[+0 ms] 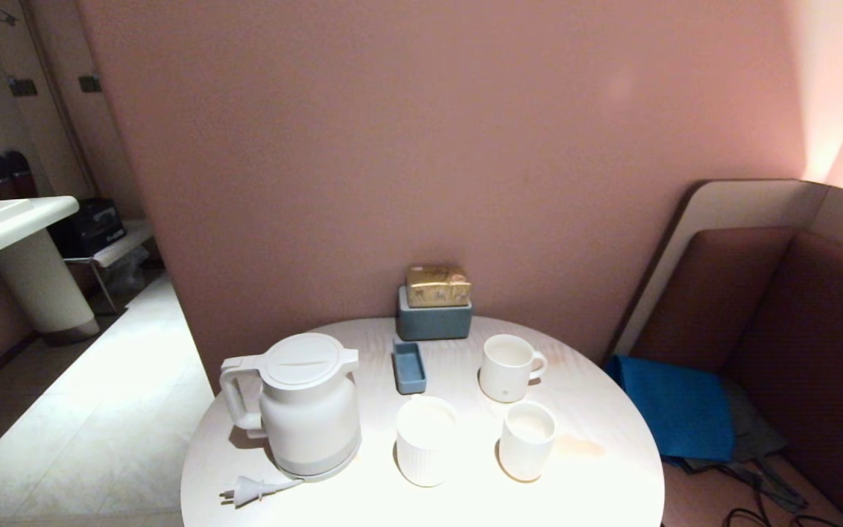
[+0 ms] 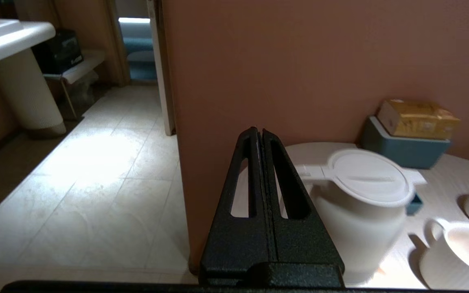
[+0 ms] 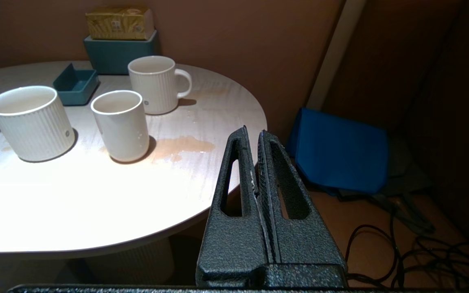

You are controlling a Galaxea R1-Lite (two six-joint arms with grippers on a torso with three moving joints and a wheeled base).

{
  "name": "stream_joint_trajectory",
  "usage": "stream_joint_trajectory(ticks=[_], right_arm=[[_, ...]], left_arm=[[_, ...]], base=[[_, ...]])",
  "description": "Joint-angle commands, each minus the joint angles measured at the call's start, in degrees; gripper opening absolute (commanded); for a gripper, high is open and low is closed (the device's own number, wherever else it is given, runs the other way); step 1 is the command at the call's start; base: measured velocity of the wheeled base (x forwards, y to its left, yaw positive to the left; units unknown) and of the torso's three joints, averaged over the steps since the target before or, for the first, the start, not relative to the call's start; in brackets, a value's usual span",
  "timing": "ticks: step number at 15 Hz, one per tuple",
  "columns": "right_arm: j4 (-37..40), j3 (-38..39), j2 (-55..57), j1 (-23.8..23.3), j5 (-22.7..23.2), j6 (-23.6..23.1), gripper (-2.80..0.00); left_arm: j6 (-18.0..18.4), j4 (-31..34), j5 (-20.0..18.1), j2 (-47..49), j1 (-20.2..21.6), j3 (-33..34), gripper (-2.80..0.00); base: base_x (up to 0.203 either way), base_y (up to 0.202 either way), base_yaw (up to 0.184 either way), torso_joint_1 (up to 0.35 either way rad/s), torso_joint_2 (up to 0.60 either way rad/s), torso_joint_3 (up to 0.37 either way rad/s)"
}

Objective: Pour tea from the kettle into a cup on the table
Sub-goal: Pick up the kettle

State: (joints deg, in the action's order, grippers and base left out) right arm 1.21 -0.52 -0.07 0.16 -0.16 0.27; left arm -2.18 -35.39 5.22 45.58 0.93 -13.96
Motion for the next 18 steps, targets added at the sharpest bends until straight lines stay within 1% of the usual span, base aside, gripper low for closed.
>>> stream_joint_trajectory(ticks=[1,3,6,8,10,13,15,18], right_arm=[[0.0,0.0,0.1,0.0,0.0,0.0,-2.8],[0.0,0.0,0.1,0.0,0.0,0.0,-2.8],[0.0,0.0,0.1,0.0,0.0,0.0,-2.8],[0.0,0.0,0.1,0.0,0.0,0.0,-2.8],[0.0,0.0,0.1,0.0,0.0,0.0,-2.8],[0.0,0.0,0.1,0.0,0.0,0.0,-2.8],[0.0,0.0,0.1,0.0,0.0,0.0,-2.8],[0.0,0.0,0.1,0.0,0.0,0.0,-2.8]], left_arm=[[0.0,-13.1,0.9,18.7,-1.9,2.2,-2.8],[0.1,-23.7,2.0,28.7,-4.4,5.2,-2.8],[0.0,-39.4,4.9,43.1,-6.6,10.0,-2.8],[-0.9,-48.1,7.0,51.4,-8.3,12.6,-2.8],[-1.9,-51.9,8.3,58.1,-9.6,13.5,-2.8],[-2.5,-54.2,8.9,66.3,-10.6,13.8,-2.8],[-2.8,-54.5,8.9,69.0,-10.8,11.3,-2.8],[-2.8,-54.6,8.7,69.4,-10.9,9.3,-2.8]], base=[[0.0,0.0,0.0,0.0,0.0,0.0],[0.0,0.0,0.0,0.0,0.0,0.0],[0.0,0.0,0.0,0.0,0.0,0.0],[0.0,0.0,0.0,0.0,0.0,0.0],[0.0,0.0,0.0,0.0,0.0,0.0],[0.0,0.0,0.0,0.0,0.0,0.0],[0.0,0.0,0.0,0.0,0.0,0.0],[0.0,0.0,0.0,0.0,0.0,0.0]])
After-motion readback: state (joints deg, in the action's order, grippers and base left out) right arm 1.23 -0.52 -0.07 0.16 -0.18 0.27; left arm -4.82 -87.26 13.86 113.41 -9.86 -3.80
